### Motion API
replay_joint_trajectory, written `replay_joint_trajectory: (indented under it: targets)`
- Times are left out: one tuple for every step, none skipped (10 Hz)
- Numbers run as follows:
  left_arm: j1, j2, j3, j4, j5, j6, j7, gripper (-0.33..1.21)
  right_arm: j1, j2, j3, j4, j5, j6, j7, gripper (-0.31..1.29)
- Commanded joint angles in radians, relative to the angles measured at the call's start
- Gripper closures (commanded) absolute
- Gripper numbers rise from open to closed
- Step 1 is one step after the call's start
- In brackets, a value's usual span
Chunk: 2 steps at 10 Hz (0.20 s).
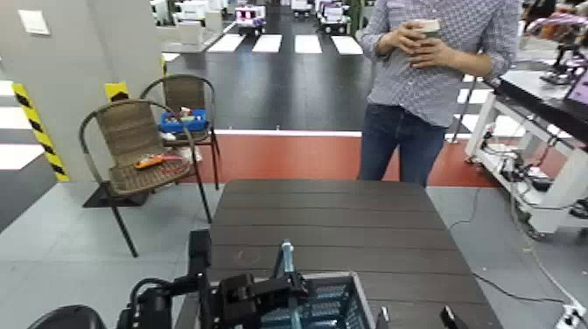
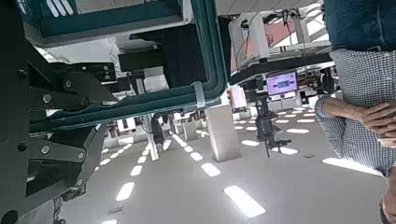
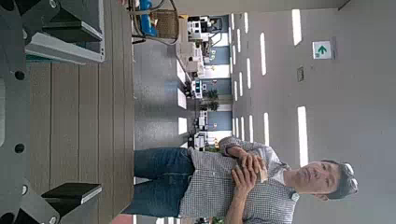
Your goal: Grasp the handle of the crate.
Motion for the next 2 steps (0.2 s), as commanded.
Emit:
replay_joint_trajectory:
  targets:
    - [-0.007,0.003,-0.011,0.009,0.004,0.006,-0.003,1.19,-0.001,-0.003,0.001,0.001,0.019,0.0,-0.007,0.16]
    - [-0.007,0.003,-0.013,0.013,0.004,0.006,-0.005,1.19,-0.001,-0.003,0.002,-0.001,0.022,0.0,-0.012,0.16]
